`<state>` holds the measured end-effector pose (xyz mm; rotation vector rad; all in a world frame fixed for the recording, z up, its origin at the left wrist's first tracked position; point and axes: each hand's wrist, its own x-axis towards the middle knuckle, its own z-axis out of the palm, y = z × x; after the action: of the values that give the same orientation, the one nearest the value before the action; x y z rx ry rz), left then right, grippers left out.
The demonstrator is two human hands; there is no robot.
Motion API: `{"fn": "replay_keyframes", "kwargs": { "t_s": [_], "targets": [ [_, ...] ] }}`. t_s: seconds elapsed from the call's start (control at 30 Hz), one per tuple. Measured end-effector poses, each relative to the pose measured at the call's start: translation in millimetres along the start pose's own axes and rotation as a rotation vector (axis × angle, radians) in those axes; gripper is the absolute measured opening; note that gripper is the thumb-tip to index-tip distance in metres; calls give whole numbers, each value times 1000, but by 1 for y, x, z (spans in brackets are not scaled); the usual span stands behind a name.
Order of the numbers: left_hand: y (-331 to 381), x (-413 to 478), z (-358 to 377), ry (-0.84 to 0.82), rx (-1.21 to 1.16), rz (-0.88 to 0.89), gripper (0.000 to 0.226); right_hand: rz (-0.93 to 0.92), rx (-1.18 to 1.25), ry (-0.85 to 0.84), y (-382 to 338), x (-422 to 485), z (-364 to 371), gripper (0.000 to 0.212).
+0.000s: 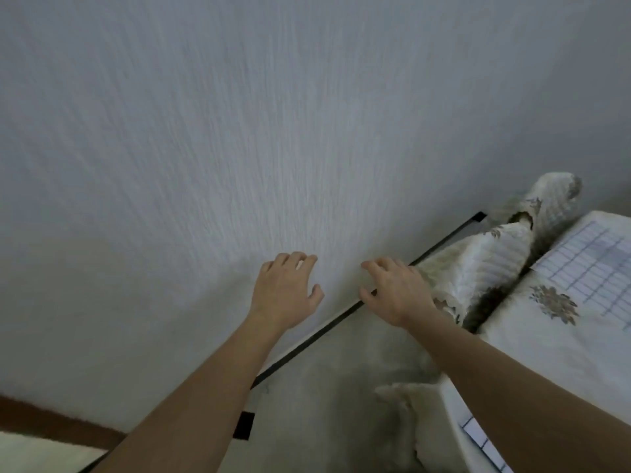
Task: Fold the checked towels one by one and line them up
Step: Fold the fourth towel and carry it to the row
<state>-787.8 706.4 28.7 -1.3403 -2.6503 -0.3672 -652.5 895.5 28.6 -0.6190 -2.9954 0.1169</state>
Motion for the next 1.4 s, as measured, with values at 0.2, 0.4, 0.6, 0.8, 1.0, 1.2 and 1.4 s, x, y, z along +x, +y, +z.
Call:
{"fn": "replay_keyframes", "kwargs": {
  "t_s": [0.2,0.4,0.6,0.8,1.0,1.2,1.4],
  "targets": [
    [-4,84,20,-12,-24,167,57,155,-31,39,35,38,-3,55],
    [28,174,46,-49,-35,324,56,298,-46,53,97,73,-2,54],
    [79,292,82,-55,-53,463,56,424,-72,123,196,127,1,52],
    [152,432,131,-92,-28,600,55,564,-97,166,309,184,-7,48],
    [227,519,156,-152,-37,740,57,714,-109,170,391,201,-22,42],
    [283,586,181,-183,-26,836,58,842,-86,194,442,209,-24,48],
    [322,645,216,-216,-42,919,57,946,-98,178,481,223,-22,48]
  ]
}}
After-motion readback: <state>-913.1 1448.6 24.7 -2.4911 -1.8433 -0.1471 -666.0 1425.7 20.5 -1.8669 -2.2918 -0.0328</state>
